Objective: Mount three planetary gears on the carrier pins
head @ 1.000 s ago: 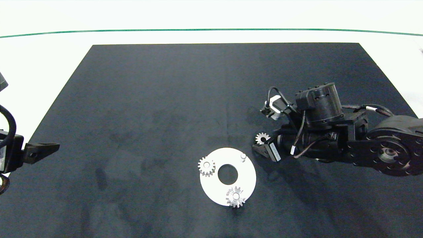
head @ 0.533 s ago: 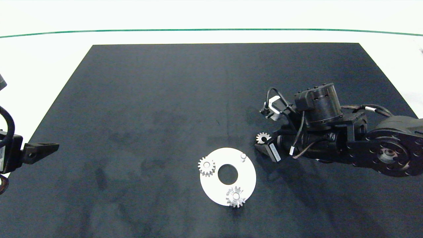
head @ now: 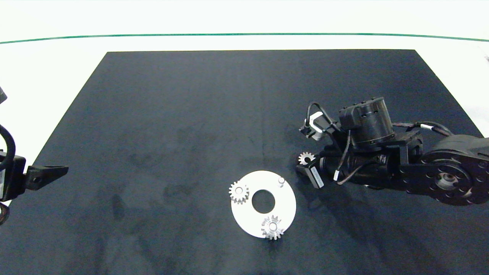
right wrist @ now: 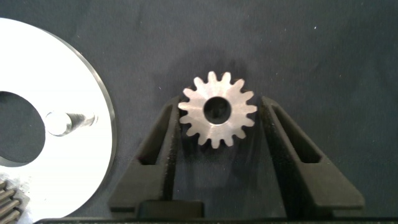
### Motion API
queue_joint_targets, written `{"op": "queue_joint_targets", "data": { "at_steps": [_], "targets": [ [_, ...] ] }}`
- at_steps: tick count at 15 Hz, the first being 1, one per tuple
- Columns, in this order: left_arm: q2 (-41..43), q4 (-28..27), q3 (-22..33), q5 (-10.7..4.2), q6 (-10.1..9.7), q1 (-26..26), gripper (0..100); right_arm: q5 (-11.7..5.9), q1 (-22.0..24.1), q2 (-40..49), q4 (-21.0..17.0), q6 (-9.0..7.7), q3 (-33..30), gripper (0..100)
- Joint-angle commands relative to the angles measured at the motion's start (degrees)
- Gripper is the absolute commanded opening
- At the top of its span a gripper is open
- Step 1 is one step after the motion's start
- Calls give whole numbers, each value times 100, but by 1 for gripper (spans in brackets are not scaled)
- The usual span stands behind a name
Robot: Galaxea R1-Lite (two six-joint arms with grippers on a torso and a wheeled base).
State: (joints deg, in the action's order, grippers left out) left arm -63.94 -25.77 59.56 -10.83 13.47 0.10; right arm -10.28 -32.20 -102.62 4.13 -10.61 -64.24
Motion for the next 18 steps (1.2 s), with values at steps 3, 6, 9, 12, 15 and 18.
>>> {"op": "queue_joint_targets", "data": {
  "at_steps": [3,6,9,12,15,18],
  "targets": [
    [-4,-16,-15,-7,6,-10,100,-1,3,-56,35,23,52,39],
    [-4,-16,-15,-7,6,-71,100,-1,3,-39,35,23,61,33],
    [-4,-16,-24,-7,6,-115,100,-1,-32,137,9,-3,131,27],
    [4,-16,-6,-7,-29,-115,100,-1,-164,541,0,15,228,21],
    [22,-16,-15,-7,-20,-115,100,-1,-120,981,-44,41,325,16],
    [92,-16,-15,-7,-11,-168,100,26,-226,1130,-123,50,439,16]
  ]
}}
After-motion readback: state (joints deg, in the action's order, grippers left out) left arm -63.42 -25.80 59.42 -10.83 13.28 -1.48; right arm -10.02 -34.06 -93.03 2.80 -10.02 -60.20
